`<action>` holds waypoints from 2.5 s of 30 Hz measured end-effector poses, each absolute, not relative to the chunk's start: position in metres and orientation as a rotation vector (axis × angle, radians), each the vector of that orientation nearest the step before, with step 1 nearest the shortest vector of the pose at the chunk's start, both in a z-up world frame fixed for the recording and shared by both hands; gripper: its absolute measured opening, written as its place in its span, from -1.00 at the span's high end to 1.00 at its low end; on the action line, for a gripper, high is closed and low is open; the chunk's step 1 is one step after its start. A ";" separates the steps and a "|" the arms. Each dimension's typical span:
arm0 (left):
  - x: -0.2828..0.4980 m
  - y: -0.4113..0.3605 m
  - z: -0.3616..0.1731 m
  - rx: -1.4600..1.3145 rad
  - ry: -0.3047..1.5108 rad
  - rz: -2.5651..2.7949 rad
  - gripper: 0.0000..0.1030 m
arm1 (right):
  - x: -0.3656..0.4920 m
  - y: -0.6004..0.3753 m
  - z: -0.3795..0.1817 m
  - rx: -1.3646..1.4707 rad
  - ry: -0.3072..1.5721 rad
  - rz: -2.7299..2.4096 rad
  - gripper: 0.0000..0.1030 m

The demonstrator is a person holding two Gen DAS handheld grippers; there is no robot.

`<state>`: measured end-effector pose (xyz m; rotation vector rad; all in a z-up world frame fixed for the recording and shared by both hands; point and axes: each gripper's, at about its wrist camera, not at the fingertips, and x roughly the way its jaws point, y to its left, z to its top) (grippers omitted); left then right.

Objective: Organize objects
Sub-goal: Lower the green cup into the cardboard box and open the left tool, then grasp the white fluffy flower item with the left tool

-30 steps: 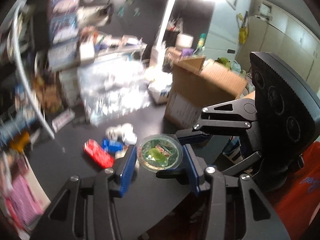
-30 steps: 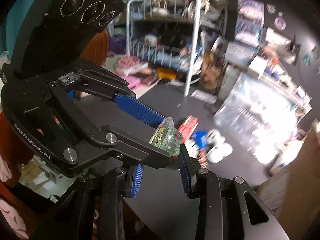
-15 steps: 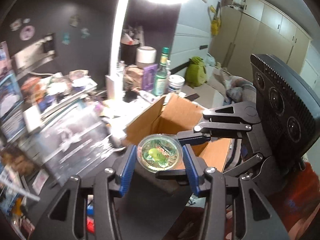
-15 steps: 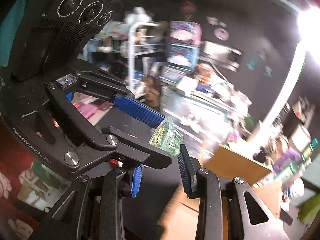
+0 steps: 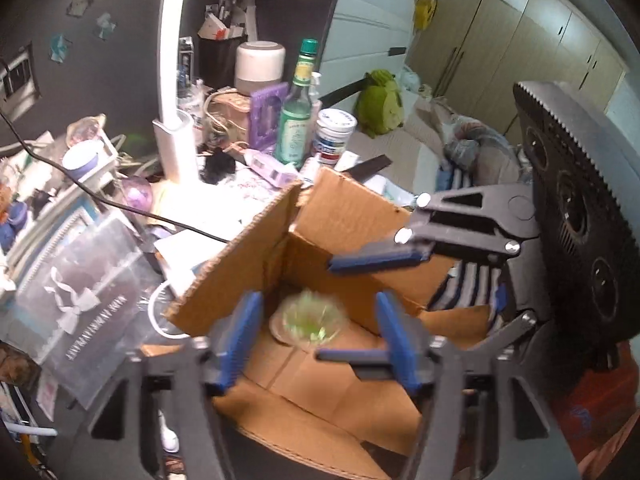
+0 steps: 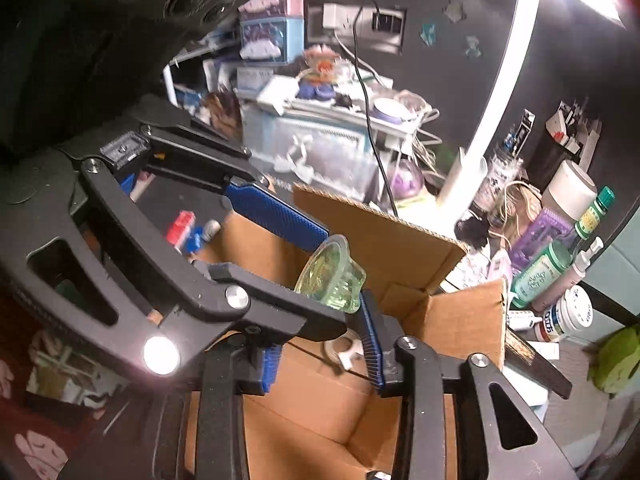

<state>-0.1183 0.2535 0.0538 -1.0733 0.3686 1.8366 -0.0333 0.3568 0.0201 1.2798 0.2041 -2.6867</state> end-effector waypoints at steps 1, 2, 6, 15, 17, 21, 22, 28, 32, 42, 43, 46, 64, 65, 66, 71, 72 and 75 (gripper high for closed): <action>-0.119 0.253 0.055 -1.069 0.382 1.854 -0.38 | -0.034 0.359 0.020 1.277 0.204 -2.688 0.00; -0.119 0.251 0.055 -1.067 0.388 1.866 -0.39 | -0.036 0.361 0.020 1.270 0.193 -2.688 -0.13; -0.121 0.239 0.062 -1.046 0.371 1.891 -0.44 | -0.040 0.366 0.020 1.257 0.159 -2.685 -0.13; -0.110 0.186 0.092 -0.945 0.314 2.013 -0.53 | -0.043 0.357 0.028 1.244 0.171 -2.711 -0.14; -0.106 0.169 0.097 -0.922 0.297 2.046 -0.54 | -0.039 0.348 0.038 1.207 0.179 -2.724 -0.14; -0.097 0.128 0.100 -0.894 0.275 2.128 -0.68 | -0.032 0.322 0.051 1.131 0.196 -2.718 -0.14; -0.094 0.118 0.100 -0.892 0.271 2.149 -0.68 | -0.031 0.310 0.054 1.114 0.208 -2.706 -0.14; -0.083 0.053 0.079 -0.908 0.235 2.275 -0.68 | -0.031 0.242 0.048 1.058 0.263 -2.592 -0.14; -0.076 0.010 0.054 -0.945 0.206 2.351 -0.69 | -0.038 0.198 0.030 1.060 0.272 -2.493 -0.14; -0.069 -0.056 -0.027 -1.079 0.183 2.502 -0.71 | -0.065 0.129 -0.049 1.160 0.210 -2.304 -0.13; -0.069 -0.061 -0.035 -1.092 0.183 2.511 -0.71 | -0.066 0.126 -0.057 1.161 0.211 -2.302 -0.13; -0.071 -0.074 -0.054 -1.127 0.127 2.503 -0.71 | -0.070 0.118 -0.081 1.166 0.221 -2.299 -0.12; -0.073 -0.077 -0.094 -1.188 0.062 2.431 -0.71 | -0.097 0.137 -0.128 1.131 0.386 -2.475 0.38; -0.074 -0.076 -0.094 -1.188 0.060 2.429 -0.71 | -0.098 0.137 -0.128 1.134 0.387 -2.475 0.49; -0.074 -0.076 -0.093 -1.187 0.057 2.425 -0.71 | -0.098 0.136 -0.129 1.142 0.387 -2.475 0.55; -0.074 -0.067 -0.089 -1.177 0.043 2.394 -0.71 | -0.098 0.141 -0.131 1.168 0.363 -2.465 0.64; -0.073 -0.065 -0.088 -1.172 0.039 2.381 -0.71 | -0.096 0.143 -0.130 1.162 0.357 -2.468 0.64; -0.073 -0.054 -0.082 -1.151 -0.006 2.305 -0.71 | -0.088 0.149 -0.120 1.137 0.324 -2.465 0.65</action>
